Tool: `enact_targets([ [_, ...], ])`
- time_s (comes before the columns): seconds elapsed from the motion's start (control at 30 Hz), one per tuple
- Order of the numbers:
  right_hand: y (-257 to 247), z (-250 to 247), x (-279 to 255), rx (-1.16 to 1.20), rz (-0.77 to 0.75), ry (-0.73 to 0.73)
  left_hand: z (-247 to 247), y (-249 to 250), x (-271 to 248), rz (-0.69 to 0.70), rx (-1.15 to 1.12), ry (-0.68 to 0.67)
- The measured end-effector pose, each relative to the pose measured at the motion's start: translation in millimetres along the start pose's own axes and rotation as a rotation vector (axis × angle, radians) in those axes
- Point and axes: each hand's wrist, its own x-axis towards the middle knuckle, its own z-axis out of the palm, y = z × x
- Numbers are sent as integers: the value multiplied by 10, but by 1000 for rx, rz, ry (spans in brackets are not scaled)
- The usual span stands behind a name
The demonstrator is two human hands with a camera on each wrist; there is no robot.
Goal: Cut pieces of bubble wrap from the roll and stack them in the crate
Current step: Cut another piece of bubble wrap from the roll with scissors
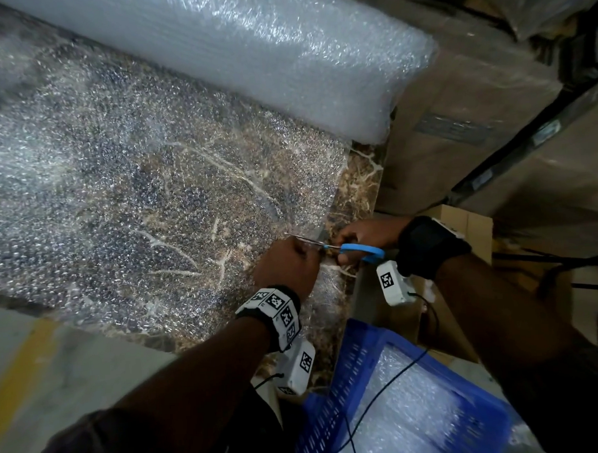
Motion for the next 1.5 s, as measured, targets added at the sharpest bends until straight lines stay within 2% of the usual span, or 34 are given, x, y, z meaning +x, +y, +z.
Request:
enact_targets([
  [0.27, 19, 32, 33, 18, 27, 21, -25, -62, -52, 70, -52, -19],
  [0.5, 33, 47, 2, -101, 2, 93, -50, -93, -56, 73, -83, -65],
  [0.7, 49, 88, -2, 65, 13, 59, -47, -129, -107, 53, -146, -55],
  [0.83, 73, 108, -13, 50, -3, 0, -71, -133, -151, 67, -153, -44],
  [1.37, 117, 114, -8, -40, -69, 116, -45, -165, -171, 96, -134, -17],
  [1.5, 161, 123, -22, 2, -45, 77, -50, -180, -168, 97, -124, -36],
])
